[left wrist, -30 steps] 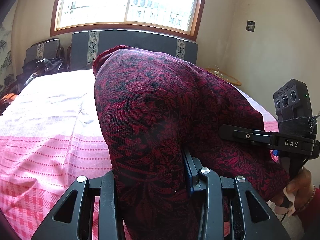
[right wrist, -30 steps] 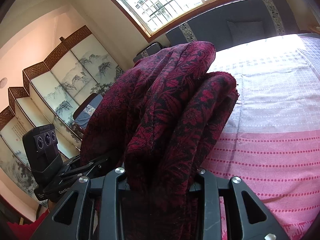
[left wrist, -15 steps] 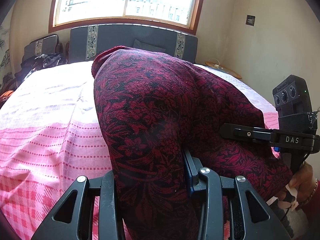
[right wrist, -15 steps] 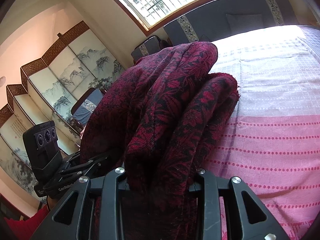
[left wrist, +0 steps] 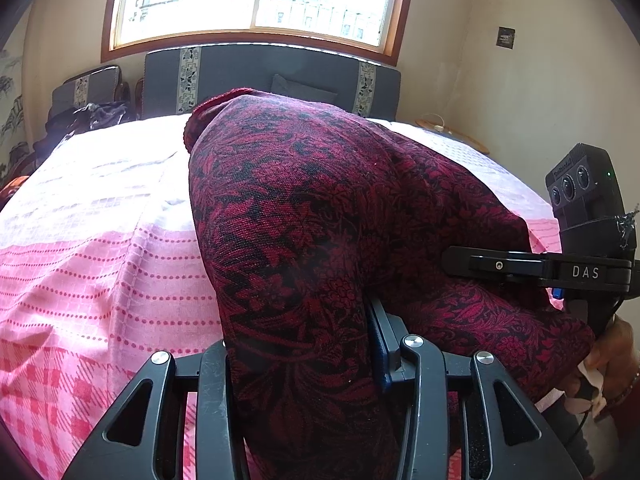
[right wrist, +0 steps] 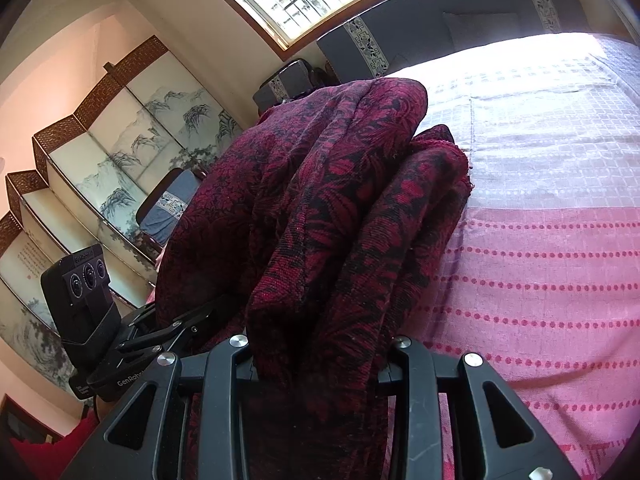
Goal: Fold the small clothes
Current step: 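Open both grippers and release the folded sweater onto the bed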
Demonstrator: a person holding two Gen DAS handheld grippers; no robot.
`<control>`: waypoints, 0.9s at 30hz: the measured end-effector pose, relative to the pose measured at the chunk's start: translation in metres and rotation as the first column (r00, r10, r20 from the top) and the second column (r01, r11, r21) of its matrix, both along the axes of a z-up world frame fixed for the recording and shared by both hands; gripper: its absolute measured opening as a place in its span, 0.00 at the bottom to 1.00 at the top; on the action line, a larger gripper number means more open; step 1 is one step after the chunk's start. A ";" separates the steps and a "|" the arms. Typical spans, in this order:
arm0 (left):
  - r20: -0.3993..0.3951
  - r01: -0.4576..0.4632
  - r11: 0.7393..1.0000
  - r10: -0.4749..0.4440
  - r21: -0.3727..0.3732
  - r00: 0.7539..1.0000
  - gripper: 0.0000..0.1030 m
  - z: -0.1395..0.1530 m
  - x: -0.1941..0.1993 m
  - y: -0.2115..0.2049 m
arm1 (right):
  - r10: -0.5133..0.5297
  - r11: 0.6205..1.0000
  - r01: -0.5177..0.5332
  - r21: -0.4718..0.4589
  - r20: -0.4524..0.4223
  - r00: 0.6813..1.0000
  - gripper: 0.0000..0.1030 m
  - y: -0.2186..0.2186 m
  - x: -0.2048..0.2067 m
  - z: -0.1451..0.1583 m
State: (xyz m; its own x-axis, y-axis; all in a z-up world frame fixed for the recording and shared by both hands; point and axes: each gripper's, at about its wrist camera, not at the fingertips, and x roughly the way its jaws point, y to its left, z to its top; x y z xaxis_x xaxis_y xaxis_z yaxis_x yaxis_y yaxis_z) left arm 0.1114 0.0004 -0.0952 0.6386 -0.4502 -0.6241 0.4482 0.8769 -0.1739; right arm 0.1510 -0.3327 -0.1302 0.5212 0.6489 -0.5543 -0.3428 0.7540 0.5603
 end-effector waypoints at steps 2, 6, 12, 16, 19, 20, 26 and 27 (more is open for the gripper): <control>0.002 -0.008 1.000 0.008 0.005 1.000 0.43 0.000 -0.001 -0.001 | -0.004 1.000 0.004 -0.006 -0.007 1.000 0.30 0.001 0.000 -0.001; 0.004 -0.024 1.000 0.024 0.015 1.000 0.47 -0.004 -0.002 -0.002 | -0.011 1.000 0.011 -0.025 -0.012 1.000 0.32 0.002 -0.002 -0.002; 0.012 -0.061 0.998 0.061 0.027 0.998 0.61 -0.010 -0.007 -0.001 | -0.033 0.997 0.032 -0.065 -0.016 0.999 0.38 0.009 -0.008 -0.005; 0.087 -0.128 0.987 0.120 0.093 0.989 0.80 -0.009 -0.014 -0.002 | -0.057 0.995 0.056 -0.080 -0.012 0.998 0.49 0.009 -0.010 -0.007; 0.150 -0.180 0.974 0.158 0.141 0.976 0.88 -0.008 -0.021 -0.005 | -0.085 0.991 0.085 -0.103 0.006 0.996 0.60 0.008 -0.014 -0.009; 0.164 -0.195 0.969 0.170 0.151 0.972 0.90 -0.007 -0.022 -0.005 | -0.092 0.990 0.093 -0.110 0.012 0.996 0.63 0.007 -0.017 -0.009; 0.241 -0.314 0.934 0.270 0.169 0.932 0.94 0.010 -0.036 0.000 | -0.171 0.957 0.215 -0.197 0.218 0.961 0.64 0.012 -0.068 0.024; 0.260 -0.332 0.929 0.284 0.166 0.923 0.95 0.015 -0.039 0.000 | -0.169 0.950 0.227 -0.214 0.257 0.951 0.64 0.015 -0.078 0.032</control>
State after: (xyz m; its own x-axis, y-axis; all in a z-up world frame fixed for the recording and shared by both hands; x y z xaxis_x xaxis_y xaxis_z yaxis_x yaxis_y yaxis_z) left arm 0.0721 0.0001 -0.0801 0.8603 -0.0873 -0.5023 0.1561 0.9830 0.0965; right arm 0.0729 -0.3175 -0.0985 0.7585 0.3832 -0.5270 -0.2720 0.9211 0.2784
